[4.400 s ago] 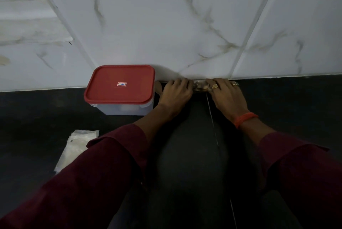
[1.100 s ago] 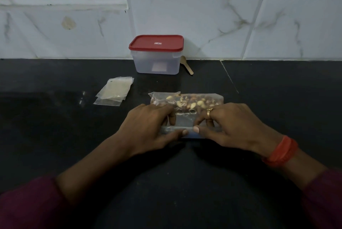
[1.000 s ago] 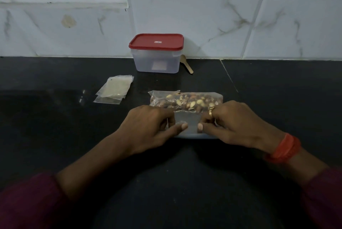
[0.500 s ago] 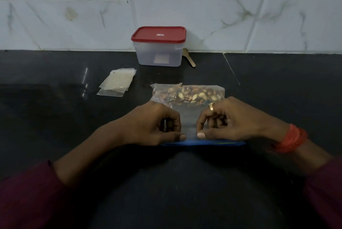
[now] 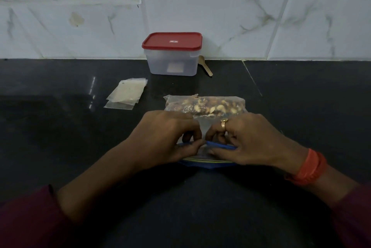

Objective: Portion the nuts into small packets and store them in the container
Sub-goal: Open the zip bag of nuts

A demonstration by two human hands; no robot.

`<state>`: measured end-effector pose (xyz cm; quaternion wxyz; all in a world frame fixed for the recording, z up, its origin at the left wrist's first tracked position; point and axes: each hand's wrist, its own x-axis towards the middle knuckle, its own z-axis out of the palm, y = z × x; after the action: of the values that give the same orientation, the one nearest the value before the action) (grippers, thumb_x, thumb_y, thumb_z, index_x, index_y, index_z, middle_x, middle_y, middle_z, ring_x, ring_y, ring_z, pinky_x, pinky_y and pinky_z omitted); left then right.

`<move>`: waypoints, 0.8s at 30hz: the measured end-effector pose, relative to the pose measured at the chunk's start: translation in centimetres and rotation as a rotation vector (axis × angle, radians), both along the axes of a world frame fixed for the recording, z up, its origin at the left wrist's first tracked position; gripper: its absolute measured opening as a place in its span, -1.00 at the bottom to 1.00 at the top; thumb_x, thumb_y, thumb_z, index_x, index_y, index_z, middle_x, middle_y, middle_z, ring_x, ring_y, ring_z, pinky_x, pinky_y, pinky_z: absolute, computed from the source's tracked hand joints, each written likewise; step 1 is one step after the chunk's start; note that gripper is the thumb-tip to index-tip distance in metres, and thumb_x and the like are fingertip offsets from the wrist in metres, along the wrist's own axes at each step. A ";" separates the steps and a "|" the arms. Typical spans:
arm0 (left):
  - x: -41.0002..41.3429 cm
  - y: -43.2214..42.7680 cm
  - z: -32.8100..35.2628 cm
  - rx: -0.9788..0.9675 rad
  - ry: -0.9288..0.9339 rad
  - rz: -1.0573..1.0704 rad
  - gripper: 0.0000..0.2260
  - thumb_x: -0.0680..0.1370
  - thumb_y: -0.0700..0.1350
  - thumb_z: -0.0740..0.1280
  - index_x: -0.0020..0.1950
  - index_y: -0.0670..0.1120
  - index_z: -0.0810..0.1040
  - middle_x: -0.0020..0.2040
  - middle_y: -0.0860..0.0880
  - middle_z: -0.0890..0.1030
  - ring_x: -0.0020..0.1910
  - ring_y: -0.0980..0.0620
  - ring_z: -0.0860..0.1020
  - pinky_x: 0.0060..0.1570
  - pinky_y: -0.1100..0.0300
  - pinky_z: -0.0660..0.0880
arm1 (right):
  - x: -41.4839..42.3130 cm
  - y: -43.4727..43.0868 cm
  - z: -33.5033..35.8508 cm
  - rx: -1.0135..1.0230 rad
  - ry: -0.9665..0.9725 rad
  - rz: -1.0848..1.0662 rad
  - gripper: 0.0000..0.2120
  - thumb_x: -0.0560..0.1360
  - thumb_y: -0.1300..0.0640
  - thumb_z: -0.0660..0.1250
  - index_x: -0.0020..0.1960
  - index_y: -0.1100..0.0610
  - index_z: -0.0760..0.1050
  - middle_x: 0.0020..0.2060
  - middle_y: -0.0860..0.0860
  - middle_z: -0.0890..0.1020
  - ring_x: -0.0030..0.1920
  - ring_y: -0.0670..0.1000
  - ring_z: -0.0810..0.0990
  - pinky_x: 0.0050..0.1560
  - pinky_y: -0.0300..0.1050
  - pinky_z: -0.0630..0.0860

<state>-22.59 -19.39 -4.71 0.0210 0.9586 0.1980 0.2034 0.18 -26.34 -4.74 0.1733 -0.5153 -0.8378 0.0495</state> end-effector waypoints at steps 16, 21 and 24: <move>-1.2 0.9 2.3 0.219 -0.139 0.289 -0.70 0.55 0.25 0.17 -0.16 0.08 0.50 -0.34 0.17 0.50 -0.46 0.21 0.38 -0.42 0.45 0.09 | 4.1 0.1 3.2 0.272 0.183 -0.309 -0.85 0.31 -0.06 0.52 -0.27 -0.06 0.56 -0.50 -0.16 0.54 -0.38 -0.14 0.57 -0.38 -0.38 0.40; -2.6 1.6 3.1 0.203 -0.104 0.326 -0.61 0.48 0.36 0.26 -0.32 0.08 0.44 -0.46 0.21 0.33 -0.53 0.28 0.31 -0.46 0.43 0.11 | 3.9 0.6 2.9 0.283 0.484 -0.418 -0.83 0.32 0.02 0.57 -0.28 0.01 0.59 -0.48 -0.06 0.58 -0.48 -0.11 0.49 -0.42 -0.40 0.41; -3.3 1.9 3.8 0.149 -0.107 0.410 -0.58 0.42 0.37 0.33 -0.40 0.06 0.44 -0.52 0.15 0.44 -0.52 0.22 0.43 -0.49 0.33 0.27 | 4.0 0.7 3.2 0.323 0.564 -0.494 -0.80 0.31 -0.02 0.58 -0.30 0.02 0.58 -0.46 -0.06 0.59 -0.46 -0.12 0.49 -0.42 -0.37 0.43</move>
<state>-25.85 -17.47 -0.94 -0.0813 0.8850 0.3718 0.2682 4.19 -25.62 -1.58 0.4818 -0.6334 -0.6053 0.0135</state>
